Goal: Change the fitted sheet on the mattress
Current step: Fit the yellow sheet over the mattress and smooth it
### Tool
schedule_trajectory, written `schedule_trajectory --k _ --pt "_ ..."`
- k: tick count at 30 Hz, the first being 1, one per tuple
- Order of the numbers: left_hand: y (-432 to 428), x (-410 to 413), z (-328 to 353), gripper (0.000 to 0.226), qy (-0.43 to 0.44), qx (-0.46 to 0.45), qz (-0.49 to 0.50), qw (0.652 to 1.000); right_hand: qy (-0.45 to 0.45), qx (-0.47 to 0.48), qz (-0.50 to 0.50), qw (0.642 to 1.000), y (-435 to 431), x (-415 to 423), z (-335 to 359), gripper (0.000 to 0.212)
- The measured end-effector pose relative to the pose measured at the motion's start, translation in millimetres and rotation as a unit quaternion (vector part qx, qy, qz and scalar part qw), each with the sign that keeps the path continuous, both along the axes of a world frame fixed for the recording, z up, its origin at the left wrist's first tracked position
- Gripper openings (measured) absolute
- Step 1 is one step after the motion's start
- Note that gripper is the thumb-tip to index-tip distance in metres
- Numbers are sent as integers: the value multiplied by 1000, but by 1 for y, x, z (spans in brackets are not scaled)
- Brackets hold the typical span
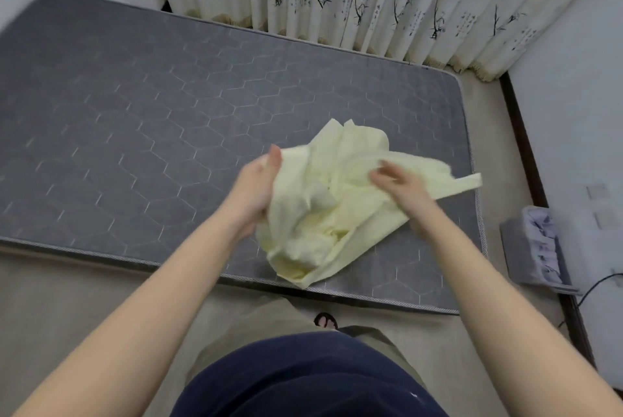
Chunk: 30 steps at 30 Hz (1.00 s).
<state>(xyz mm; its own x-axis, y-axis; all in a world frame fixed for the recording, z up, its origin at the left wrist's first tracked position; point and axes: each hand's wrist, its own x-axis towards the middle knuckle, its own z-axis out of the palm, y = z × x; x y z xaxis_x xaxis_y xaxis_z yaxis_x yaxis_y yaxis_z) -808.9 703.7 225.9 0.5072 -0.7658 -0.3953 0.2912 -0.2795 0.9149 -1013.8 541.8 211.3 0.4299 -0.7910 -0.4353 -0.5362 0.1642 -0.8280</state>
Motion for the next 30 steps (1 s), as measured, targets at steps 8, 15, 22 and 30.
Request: schedule_trajectory --k 8,15,22,30 --pt "-10 -61 -31 59 115 74 -143 980 2 -47 103 994 95 31 -33 34" --pt "-4 -59 -47 26 93 116 -90 985 -40 75 95 992 106 15 -30 35" --pt "-2 -61 -53 25 94 148 -33 984 -72 166 23 983 110 12 -43 48" --pt "7 -43 -62 24 206 120 -9 971 -145 231 -172 947 100 11 -49 32"
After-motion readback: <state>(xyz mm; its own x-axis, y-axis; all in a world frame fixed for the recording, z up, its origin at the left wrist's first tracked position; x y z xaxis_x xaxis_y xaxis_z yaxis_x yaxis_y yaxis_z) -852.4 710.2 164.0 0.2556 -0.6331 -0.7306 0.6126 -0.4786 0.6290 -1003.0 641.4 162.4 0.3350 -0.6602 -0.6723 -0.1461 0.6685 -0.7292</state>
